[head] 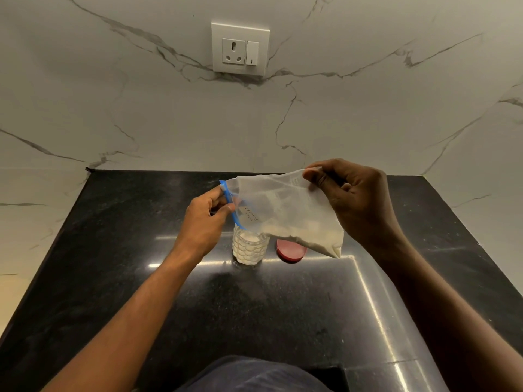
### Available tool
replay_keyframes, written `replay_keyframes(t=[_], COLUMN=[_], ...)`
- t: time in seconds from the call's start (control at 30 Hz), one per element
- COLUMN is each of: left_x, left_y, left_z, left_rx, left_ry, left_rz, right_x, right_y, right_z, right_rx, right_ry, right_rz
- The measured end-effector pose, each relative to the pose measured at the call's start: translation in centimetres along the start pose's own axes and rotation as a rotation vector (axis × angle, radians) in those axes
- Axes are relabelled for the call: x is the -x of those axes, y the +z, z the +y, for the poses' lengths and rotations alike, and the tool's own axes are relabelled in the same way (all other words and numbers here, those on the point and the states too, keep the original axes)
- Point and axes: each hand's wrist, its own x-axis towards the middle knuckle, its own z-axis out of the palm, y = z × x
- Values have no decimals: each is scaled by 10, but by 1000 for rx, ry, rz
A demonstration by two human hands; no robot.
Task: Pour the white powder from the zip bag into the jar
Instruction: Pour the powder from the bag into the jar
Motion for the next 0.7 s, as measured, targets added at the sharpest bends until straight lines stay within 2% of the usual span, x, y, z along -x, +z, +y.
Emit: replay_keyframes(t=[0.6,0.7], left_x=[2,-1], left_y=[-5,-8], left_z=[-2,-3], left_rx=[-27,-63], left_ry=[-45,-126], left_rz=[-8,1], right_x=[-8,-9], right_y=[-1,-1], right_z=[-7,-7], right_rx=[42,43], right_ry=[49,48], right_rz=[-40,-74])
